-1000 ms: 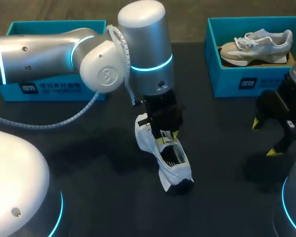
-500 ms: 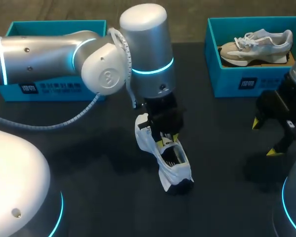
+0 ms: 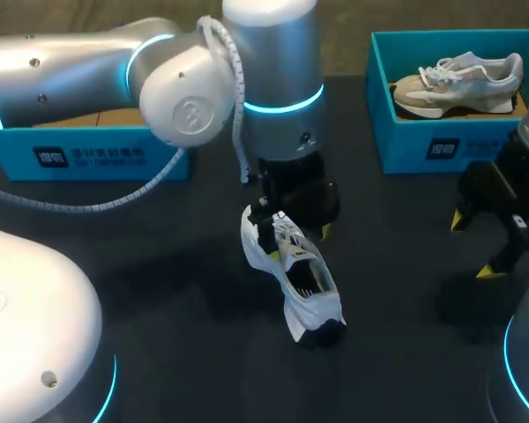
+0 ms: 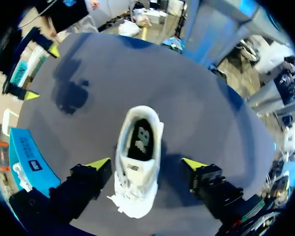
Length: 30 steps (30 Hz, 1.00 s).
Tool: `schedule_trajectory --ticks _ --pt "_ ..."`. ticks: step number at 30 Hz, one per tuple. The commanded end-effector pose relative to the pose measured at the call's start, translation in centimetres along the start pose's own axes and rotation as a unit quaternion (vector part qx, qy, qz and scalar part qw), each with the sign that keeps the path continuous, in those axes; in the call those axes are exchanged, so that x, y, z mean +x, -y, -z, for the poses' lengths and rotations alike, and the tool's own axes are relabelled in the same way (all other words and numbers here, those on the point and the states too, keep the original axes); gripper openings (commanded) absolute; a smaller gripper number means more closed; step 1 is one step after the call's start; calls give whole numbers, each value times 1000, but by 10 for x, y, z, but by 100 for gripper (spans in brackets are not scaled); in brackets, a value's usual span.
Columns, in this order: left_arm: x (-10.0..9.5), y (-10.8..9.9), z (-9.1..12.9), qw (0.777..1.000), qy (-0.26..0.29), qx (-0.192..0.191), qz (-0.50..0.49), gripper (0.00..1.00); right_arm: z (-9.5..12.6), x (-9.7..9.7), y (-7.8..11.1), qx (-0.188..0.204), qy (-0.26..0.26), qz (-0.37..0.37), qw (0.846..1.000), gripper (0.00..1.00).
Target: Take the shoe out of the shoebox, open the shoe tongue, remove and reinsert the insole, then place the shoe into the shoebox
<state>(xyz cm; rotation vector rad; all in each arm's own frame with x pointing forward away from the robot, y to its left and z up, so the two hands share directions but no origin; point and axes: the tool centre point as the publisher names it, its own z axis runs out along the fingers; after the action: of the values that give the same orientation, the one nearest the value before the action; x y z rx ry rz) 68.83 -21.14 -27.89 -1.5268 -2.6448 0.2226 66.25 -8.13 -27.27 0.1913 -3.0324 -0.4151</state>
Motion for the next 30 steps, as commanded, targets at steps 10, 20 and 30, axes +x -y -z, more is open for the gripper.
schedule_trajectory --ticks 10,20,30 --pt "4 7 13 997 -30 -72 -28 100 -1 0 -1 2 0 0 1000 100" --pt "22 48 8 975 -32 7 221 100 -1 0 -1 2 0 0 1000 100" --pt "25 60 12 924 -44 11 379 100 -1 0 -1 2 0 0 1000 100"
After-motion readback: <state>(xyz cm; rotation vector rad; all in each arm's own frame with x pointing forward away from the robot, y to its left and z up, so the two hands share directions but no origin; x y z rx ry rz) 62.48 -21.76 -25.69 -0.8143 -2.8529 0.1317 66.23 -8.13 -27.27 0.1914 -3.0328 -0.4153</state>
